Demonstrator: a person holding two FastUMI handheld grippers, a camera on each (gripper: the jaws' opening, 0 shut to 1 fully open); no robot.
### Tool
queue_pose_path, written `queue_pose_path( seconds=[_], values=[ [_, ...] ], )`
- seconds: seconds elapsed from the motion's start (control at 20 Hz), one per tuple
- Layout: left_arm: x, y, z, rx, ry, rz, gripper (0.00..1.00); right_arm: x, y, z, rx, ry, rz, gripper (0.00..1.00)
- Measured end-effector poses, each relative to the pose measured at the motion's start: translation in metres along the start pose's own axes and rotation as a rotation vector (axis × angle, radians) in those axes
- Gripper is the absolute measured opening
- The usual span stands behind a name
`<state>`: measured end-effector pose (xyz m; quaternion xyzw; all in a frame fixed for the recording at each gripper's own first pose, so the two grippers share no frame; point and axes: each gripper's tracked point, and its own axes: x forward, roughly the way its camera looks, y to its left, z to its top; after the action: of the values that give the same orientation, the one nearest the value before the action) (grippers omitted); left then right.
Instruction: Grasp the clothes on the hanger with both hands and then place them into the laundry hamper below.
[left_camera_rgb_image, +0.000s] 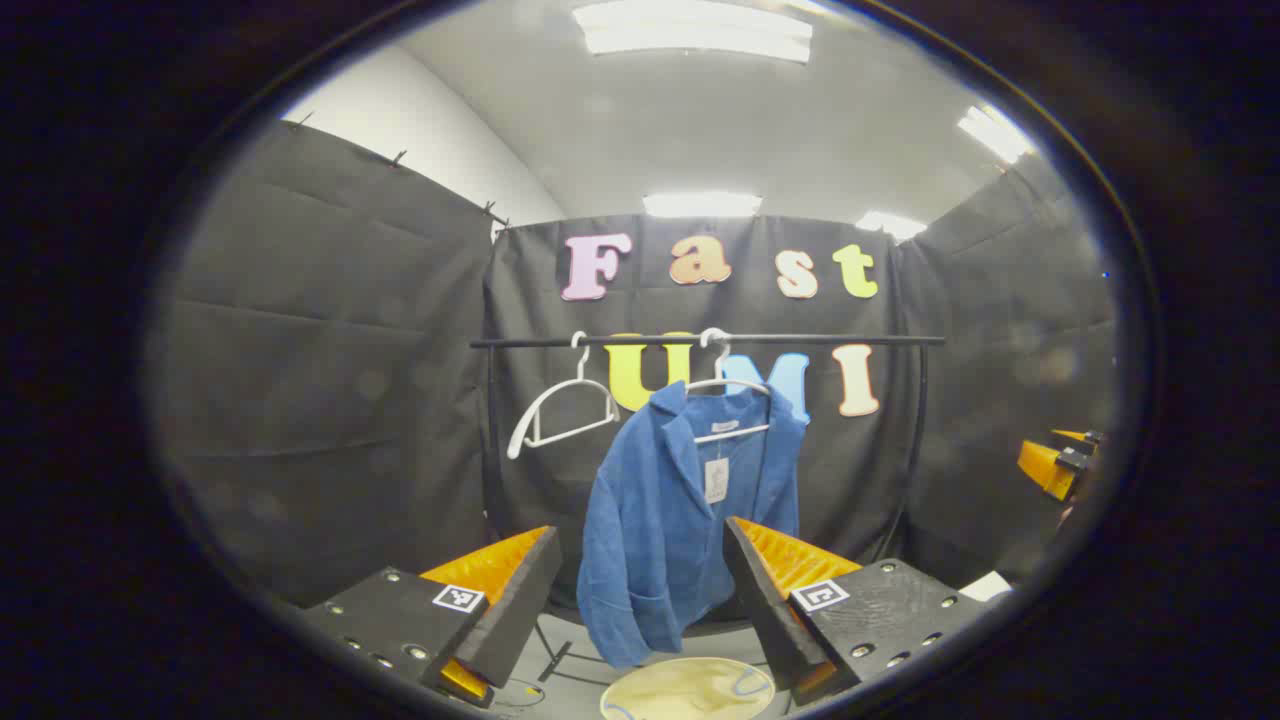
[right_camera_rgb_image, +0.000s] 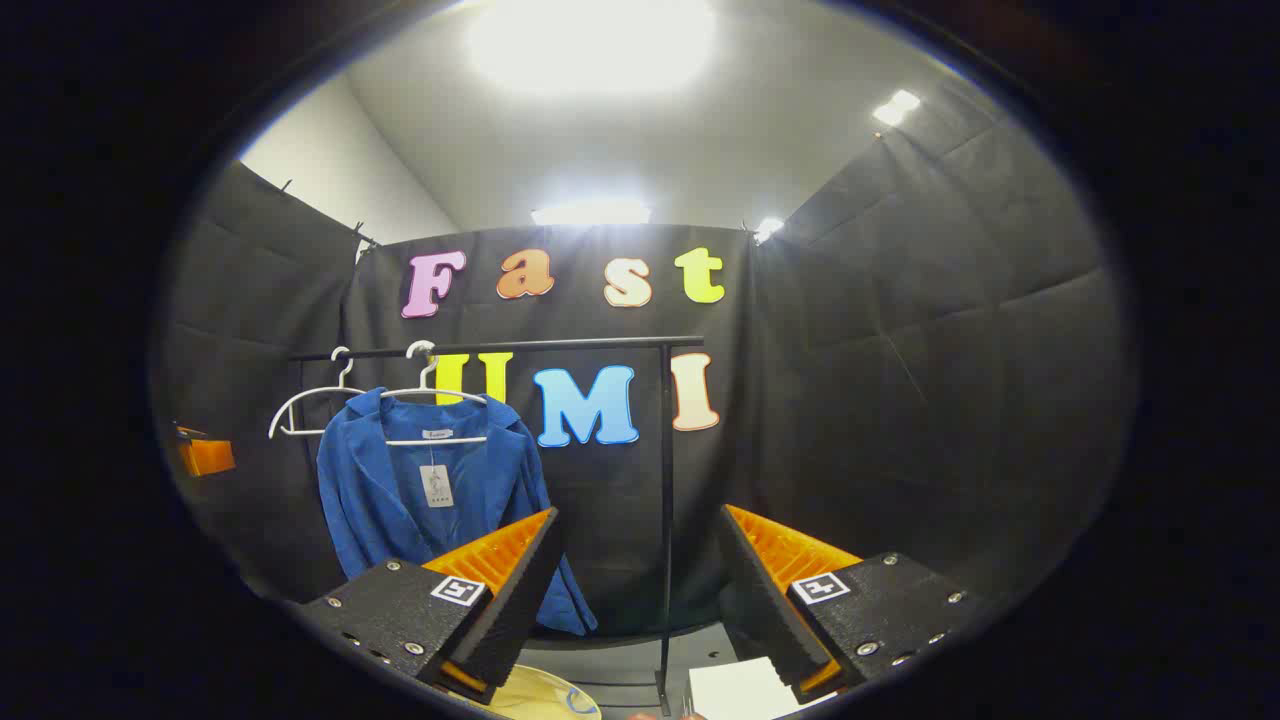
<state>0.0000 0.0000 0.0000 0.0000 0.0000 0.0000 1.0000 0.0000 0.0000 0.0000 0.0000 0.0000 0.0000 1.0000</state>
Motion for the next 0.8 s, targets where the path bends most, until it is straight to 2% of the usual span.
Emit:
queue_pose_path(
  seconds=[0.3,0.5,0.8],
  values=[
    [0.023,0.015,-0.005,-0.015,-0.002,-0.006,0.94,0.001,0.020,0.007,-0.008,-0.024,-0.011,0.95],
    [0.024,0.013,0.002,-0.003,-0.034,-0.044,0.94,0.001,0.020,0.012,-0.028,-0.030,-0.047,0.95],
    [0.031,0.013,-0.004,0.011,-0.023,-0.077,0.94,-0.005,0.038,0.020,-0.021,-0.029,-0.053,0.95]
  ],
)
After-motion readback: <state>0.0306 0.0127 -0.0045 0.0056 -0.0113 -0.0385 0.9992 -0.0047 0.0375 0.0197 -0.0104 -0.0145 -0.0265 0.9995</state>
